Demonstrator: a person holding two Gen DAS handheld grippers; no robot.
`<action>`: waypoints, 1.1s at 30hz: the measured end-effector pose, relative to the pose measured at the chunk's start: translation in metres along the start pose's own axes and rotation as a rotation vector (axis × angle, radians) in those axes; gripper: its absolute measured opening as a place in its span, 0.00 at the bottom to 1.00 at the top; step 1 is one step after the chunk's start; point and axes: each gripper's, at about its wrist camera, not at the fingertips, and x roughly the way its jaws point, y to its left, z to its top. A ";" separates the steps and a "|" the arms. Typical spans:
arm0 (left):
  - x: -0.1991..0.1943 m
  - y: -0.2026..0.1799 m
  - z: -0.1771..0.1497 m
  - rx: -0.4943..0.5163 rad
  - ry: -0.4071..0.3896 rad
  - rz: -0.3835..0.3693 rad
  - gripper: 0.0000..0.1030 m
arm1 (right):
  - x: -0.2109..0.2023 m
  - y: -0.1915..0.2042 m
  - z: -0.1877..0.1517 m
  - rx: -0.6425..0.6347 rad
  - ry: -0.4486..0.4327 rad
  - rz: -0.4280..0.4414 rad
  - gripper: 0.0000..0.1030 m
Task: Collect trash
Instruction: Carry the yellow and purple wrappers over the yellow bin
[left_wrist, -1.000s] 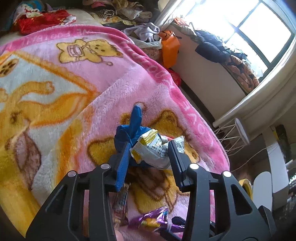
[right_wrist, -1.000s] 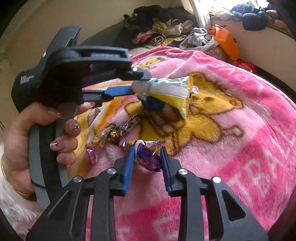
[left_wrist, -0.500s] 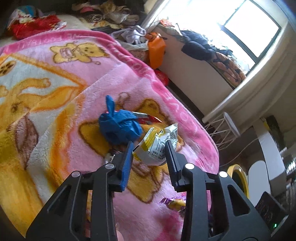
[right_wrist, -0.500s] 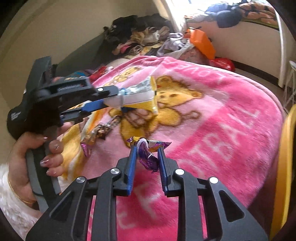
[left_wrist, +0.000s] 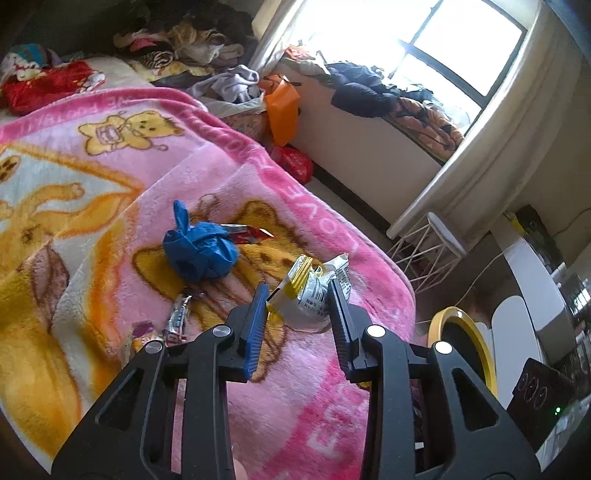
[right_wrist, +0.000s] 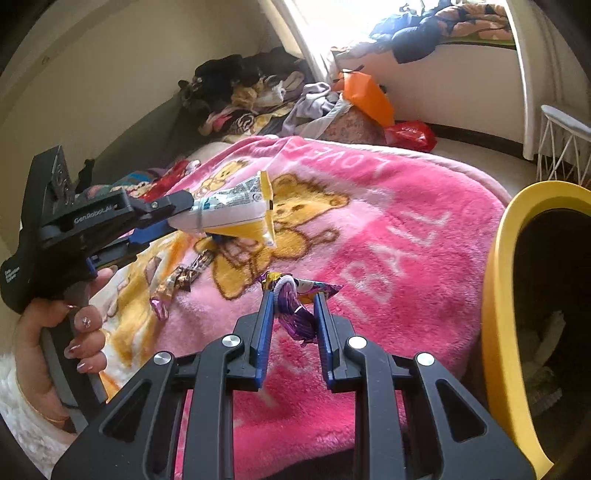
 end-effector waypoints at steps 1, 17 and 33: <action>-0.001 -0.003 0.000 0.006 -0.003 -0.003 0.25 | -0.003 0.000 0.000 0.002 -0.007 -0.001 0.20; -0.020 -0.053 -0.004 0.097 -0.038 -0.073 0.25 | -0.057 -0.015 0.012 0.019 -0.147 -0.081 0.20; -0.027 -0.097 -0.015 0.182 -0.044 -0.133 0.25 | -0.102 -0.037 0.010 0.062 -0.251 -0.150 0.20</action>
